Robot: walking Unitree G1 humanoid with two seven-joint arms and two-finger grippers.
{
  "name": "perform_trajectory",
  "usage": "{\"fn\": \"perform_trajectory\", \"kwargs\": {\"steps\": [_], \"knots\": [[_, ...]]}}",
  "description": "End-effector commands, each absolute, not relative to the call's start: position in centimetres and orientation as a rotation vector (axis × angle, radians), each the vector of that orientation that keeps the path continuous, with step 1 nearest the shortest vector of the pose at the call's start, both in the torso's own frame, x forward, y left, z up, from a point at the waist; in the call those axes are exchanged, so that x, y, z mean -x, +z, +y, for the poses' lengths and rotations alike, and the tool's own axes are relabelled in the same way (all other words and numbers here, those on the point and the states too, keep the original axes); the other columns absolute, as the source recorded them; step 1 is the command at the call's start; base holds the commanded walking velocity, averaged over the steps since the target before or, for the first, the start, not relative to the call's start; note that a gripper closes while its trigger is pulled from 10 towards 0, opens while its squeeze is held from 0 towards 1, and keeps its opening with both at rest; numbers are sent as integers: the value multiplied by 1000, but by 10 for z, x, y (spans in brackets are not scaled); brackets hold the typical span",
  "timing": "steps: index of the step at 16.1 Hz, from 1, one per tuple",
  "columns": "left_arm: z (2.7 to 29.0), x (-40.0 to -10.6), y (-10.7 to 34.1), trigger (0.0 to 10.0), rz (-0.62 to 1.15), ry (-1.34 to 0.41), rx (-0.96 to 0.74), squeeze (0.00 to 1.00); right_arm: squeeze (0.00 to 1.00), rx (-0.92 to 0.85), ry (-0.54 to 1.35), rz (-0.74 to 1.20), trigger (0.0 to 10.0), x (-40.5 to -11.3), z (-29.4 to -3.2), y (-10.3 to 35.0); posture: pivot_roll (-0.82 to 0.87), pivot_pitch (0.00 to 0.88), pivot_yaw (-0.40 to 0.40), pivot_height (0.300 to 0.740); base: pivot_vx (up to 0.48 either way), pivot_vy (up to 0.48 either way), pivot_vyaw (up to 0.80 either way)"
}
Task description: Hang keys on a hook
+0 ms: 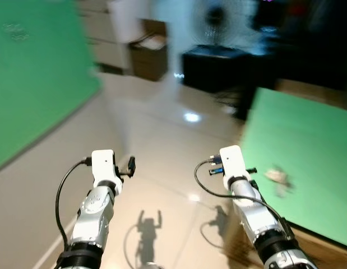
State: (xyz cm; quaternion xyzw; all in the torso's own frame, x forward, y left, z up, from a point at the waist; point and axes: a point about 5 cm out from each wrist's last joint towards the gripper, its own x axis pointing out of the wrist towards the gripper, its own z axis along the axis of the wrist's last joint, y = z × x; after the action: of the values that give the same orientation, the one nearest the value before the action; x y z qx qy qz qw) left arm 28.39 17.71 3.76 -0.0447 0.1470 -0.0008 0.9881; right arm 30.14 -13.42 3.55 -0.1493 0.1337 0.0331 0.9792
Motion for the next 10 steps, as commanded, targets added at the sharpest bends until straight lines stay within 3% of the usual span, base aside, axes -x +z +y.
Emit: {"fn": "perform_trajectory", "kwargs": {"steps": [1, 10], "knots": [[174, -284, 38, 10000, 295, -5, 76, 0, 0, 311, 67, 269, 0, -303, -137, 36, -149, 0, 54, 740, 0, 0, 800], [169, -277, 33, 10000, 316, 3, 60, 0, 0, 322, 93, 280, 0, -301, -138, 31, -136, 0, 37, 740, 0, 0, 800]]}}
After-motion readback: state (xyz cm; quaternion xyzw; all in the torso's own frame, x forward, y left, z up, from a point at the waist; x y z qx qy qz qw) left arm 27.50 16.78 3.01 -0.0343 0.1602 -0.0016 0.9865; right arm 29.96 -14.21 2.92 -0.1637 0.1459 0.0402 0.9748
